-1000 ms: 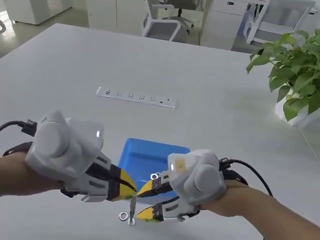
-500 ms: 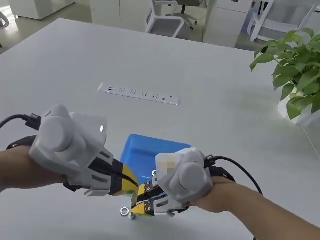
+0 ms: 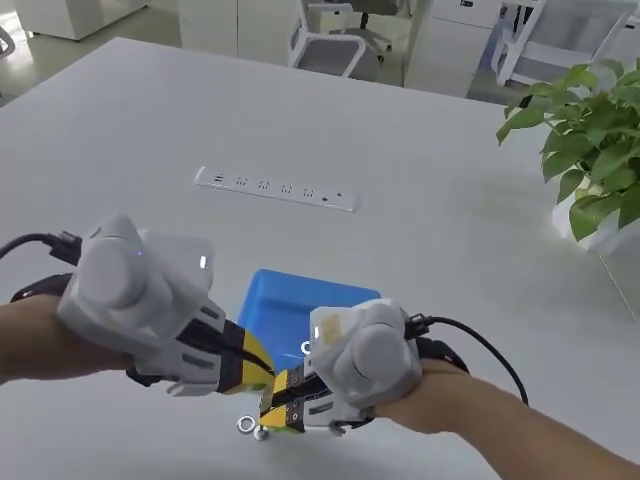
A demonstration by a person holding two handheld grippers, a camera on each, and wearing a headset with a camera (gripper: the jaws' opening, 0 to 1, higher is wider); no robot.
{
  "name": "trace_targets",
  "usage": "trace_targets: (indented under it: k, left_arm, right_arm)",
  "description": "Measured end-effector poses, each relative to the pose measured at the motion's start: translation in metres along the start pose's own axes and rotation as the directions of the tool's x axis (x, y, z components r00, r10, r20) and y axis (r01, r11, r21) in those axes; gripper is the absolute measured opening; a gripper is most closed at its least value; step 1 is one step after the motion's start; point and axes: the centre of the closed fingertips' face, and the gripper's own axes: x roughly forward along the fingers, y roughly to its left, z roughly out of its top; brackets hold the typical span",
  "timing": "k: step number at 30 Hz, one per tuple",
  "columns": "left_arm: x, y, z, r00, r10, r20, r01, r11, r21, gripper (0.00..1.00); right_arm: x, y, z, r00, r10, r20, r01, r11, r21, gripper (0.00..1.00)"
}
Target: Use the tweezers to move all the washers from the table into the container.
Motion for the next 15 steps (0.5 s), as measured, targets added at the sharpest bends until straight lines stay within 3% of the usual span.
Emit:
trace_targets:
  k: [5,15]
  left_arm:
    - [-0.002,0.001,-0.001,1.0000,0.007,0.004,-0.007,1.000,-0.004,0.08]
    - [-0.013,0.009,0.005,0.9962,0.049,0.072,-0.047,0.998,-0.034,0.25]
  right_arm:
    - [0.000,0.000,0.000,1.0000,-0.003,-0.001,0.003,1.000,0.009,0.08]
    - [-0.003,-0.003,0.004,0.9999,-0.013,0.008,0.013,1.000,0.015,0.08]
